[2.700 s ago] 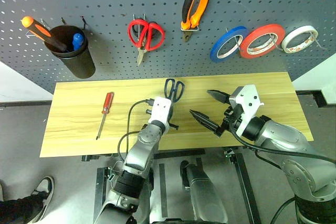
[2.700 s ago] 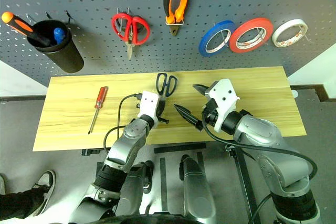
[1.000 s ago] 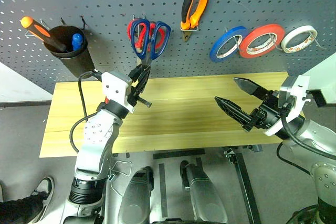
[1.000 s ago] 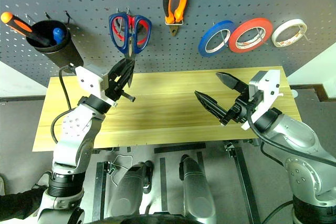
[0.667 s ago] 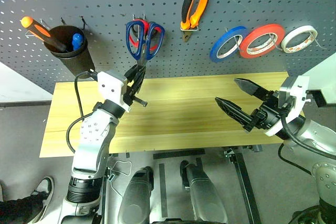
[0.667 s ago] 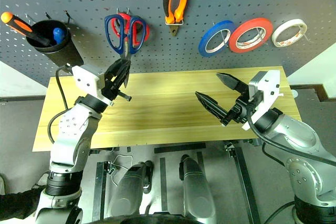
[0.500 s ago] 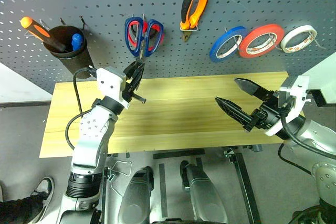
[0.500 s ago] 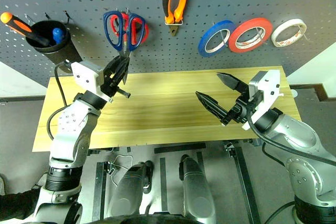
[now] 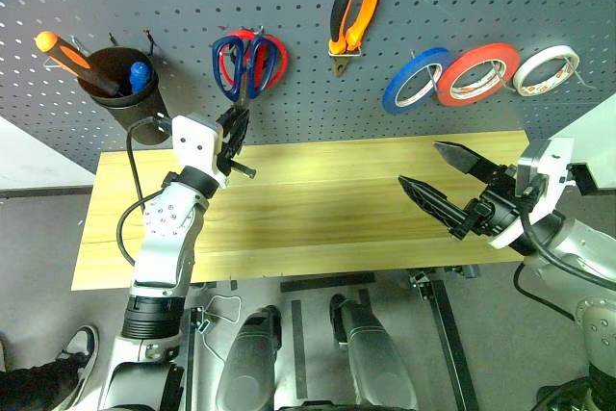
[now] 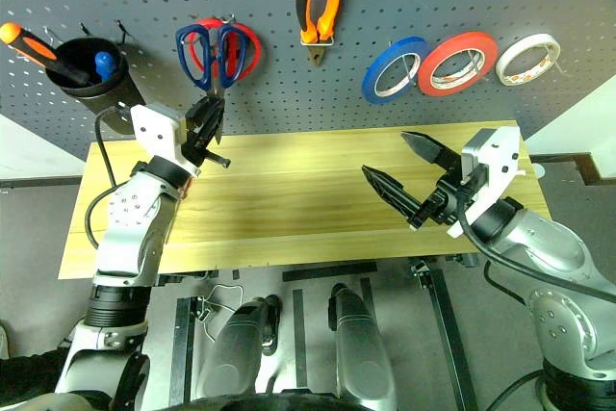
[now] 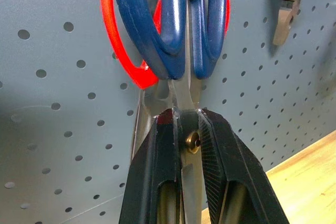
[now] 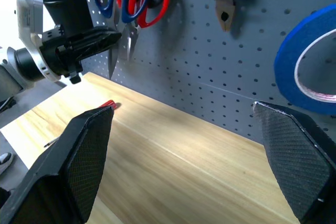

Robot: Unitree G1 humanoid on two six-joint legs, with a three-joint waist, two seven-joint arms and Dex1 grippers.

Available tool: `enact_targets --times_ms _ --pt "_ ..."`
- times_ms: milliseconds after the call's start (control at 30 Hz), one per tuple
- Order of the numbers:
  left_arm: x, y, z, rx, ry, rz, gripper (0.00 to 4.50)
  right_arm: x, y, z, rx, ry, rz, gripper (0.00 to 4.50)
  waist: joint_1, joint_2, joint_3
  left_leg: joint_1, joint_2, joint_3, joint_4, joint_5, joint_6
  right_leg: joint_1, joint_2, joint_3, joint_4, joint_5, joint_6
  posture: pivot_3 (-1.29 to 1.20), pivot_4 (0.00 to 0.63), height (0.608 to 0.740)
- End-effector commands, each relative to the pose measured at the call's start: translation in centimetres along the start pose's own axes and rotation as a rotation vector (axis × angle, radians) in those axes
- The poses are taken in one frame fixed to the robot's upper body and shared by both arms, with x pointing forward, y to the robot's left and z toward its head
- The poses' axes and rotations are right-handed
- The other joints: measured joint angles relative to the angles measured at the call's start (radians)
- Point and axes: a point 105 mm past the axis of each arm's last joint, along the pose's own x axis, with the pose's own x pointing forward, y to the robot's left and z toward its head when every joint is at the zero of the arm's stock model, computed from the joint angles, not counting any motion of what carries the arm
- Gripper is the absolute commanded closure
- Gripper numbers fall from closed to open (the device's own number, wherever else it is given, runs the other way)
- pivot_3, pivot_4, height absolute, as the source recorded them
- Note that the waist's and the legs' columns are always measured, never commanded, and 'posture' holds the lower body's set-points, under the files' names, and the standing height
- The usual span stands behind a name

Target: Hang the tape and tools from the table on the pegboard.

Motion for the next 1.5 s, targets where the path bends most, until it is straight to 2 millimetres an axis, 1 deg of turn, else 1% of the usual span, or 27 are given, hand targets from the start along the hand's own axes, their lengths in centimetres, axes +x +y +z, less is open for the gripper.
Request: enact_targets --times_ms 33,67,167,300,367,467,533,633,667,733,833,900,933,967,1000,1067,1133,1233,1300,1467,1500 --pt "-0.2 0.9 1.3 -0.005 -0.064 0.057 3.48 -0.1 0.4 1.0 -0.04 -0.027 0.014 0.0 0.001 0.0 0.0 0.0 0.0 0.0 0.0 0.0 0.0 0.0 0.0 0.0 0.0 0.0 0.0 0.03 0.344 0.74" --pt "-0.3 0.9 1.2 -0.015 -0.066 0.058 3.29 -0.1 0.4 1.0 -0.04 -0.027 0.014 0.0 0.001 0.0 0.0 0.0 0.0 0.0 0.0 0.0 0.0 0.0 0.0 0.0 0.0 0.0 0.0 0.03 0.344 0.74" --pt "-0.5 0.4 0.9 -0.011 -0.052 0.044 2.27 -0.1 0.4 1.0 -0.041 -0.025 0.012 0.0 0.002 0.0 0.0 0.0 0.0 0.0 0.0 0.0 0.0 0.0 0.0 0.0 0.0 0.0 0.0 0.03 0.343 0.74" --pt "-1.1 0.5 -0.3 0.062 0.0 0.061 0.95 -0.1 0.4 0.9 -0.042 -0.023 0.013 0.0 0.003 0.0 0.0 0.0 0.0 0.0 0.0 0.0 0.0 0.0 0.0 0.0 0.0 0.0 0.0 0.03 0.343 0.74" --pt "-1.9 0.5 -1.3 0.077 0.044 0.079 0.95 -0.1 0.4 0.9 -0.04 -0.023 0.013 0.0 0.001 0.0 0.0 0.0 0.0 0.0 0.0 0.0 0.0 0.0 0.0 0.0 0.0 0.0 0.0 0.03 0.343 0.74" --pt "-3.7 0.4 -3.0 0.075 0.116 0.111 0.95 -0.1 0.5 0.7 -0.037 -0.023 0.013 0.0 0.0 0.0 0.0 0.0 0.0 0.0 0.0 0.0 0.0 0.0 0.0 0.0 0.0 0.0 0.0 0.03 0.342 0.74" --pt "-5.3 -0.1 -4.3 0.052 0.18 0.121 0.95 -0.1 0.6 0.7 -0.035 -0.024 0.014 0.0 0.002 0.0 0.0 0.0 0.0 0.0 0.0 0.0 0.0 0.0 0.0 0.0 0.0 0.0 0.0 0.04 0.342 0.74" --pt "-7.7 -0.8 -5.6 0.025 0.265 0.124 0.95 0.0 0.7 0.7 -0.032 -0.025 0.023 0.0 0.002 0.0 0.0 0.0 0.0 0.0 0.0 0.0 0.0 0.0 -0.001 0.0 0.0 0.0 0.0 0.04 0.342 0.74" --pt "-8.4 -0.8 -5.9 0.017 0.288 0.132 0.95 0.0 0.8 0.7 -0.031 -0.025 0.027 0.0 0.002 0.0 0.0 0.0 0.0 0.0 0.0 0.0 0.0 0.0 -0.001 0.0 0.0 0.0 0.0 0.04 0.345 0.74" --pt "-9.1 0.1 -6.1 0.013 0.319 0.167 0.95 0.0 0.8 0.7 -0.029 -0.021 0.031 0.0 0.005 0.0 0.0 0.0 0.0 0.0 0.0 0.0 0.0 0.0 -0.001 0.0 0.0 0.0 0.0 0.04 0.348 0.74" --pt "-8.8 2.5 -6.2 0.009 0.345 0.208 0.95 -0.1 0.9 0.4 -0.024 -0.011 0.04 0.0 0.006 0.0 0.0 0.001 0.0 0.0 0.0 0.0 0.0 0.001 -0.001 0.0 0.001 0.0 0.0 0.05 0.353 0.74" --pt "-8.5 3.3 -6.2 -0.012 0.357 0.21 0.95 -0.1 0.9 0.4 -0.023 -0.007 0.044 0.0 0.004 0.0 0.0 0.001 0.0 0.0 0.001 0.0 0.0 0.001 0.0 0.0 0.002 0.0 0.0 0.05 0.359 0.74" --pt "-8.2 3.8 -6.5 -0.043 0.38 0.2 0.95 0.0 0.9 0.4 -0.023 -0.008 0.049 0.0 0.004 0.0 0.0 0.002 0.0 0.0 0.0 0.0 0.0 0.001 0.0 0.0 0.002 0.0 0.0 0.05 0.363 0.74" --pt "-8.0 5.0 -6.9 -0.065 0.403 0.211 0.95 0.1 1.1 0.5 -0.022 -0.008 0.057 0.0 0.003 0.0 0.0 0.002 0.0 0.0 0.0 0.0 0.0 0.001 0.0 0.0 0.002 0.0 0.0 0.05 0.363 0.74" --pt "-8.0 5.9 -7.6 -0.109 0.456 0.214 0.95 0.2 1.3 0.5 -0.02 -0.007 0.065 0.0 0.003 0.0 0.0 0.002 0.0 0.0 0.0 0.0 0.0 0.001 0.0 0.0 0.002 0.0 0.0 0.05 0.365 0.74" --pt "-7.9 7.2 -8.2 -0.126 0.507 0.218 0.95 0.3 1.5 0.5 -0.018 -0.005 0.077 0.0 -0.001 0.0 0.0 0.002 0.0 0.0 0.0 0.0 0.0 0.001 0.001 0.0 0.002 0.0 0.0 0.05 0.372 0.74" --pt "-7.8 7.4 -9.2 -0.163 0.584 0.196 0.95 0.3 1.6 0.5 -0.017 0.001 0.087 0.0 0.0 0.0 0.0 0.002 0.0 0.0 0.0 0.0 0.0 0.001 0.001 0.0 0.002 0.0 0.0 0.05 0.377 0.74" --pt "-7.8 7.7 -10.1 -0.192 0.66 0.171 0.95 0.5 1.6 0.5 -0.015 0.003 0.096 0.0 0.002 0.0 0.001 0.002 0.0 0.0 0.0 0.0 0.0 0.001 0.0 0.0 0.001 0.0 0.0 0.05 0.38 0.74" --pt "-7.6 8.0 -10.3 -0.193 0.681 0.165 0.95 0.6 1.7 0.4 -0.014 0.008 0.1 0.0 0.003 0.0 0.001 0.002 0.0 0.0 0.0 0.0 0.0 0.001 0.0 0.0 0.001 0.0 0.0 0.05 0.38 0.74" --pt "-7.6 7.6 -11.3 -0.272 0.78 0.116 0.95 0.4 1.6 0.3 -0.014 0.023 0.099 0.0 0.003 -0.001 0.002 0.001 0.0 0.0 0.0 0.0 0.0 0.001 0.0 0.0 0.001 0.0 0.0 0.04 0.384 0.74" --pt "-7.5 8.0 -11.4 -0.264 0.787 0.118 0.95 0.4 1.6 0.3 -0.015 0.026 0.097 0.0 0.002 -0.001 0.002 0.001 0.0 0.0 0.0 0.0 0.0 0.001 0.0 0.0 0.001 0.0 0.0 0.04 0.386 0.74"
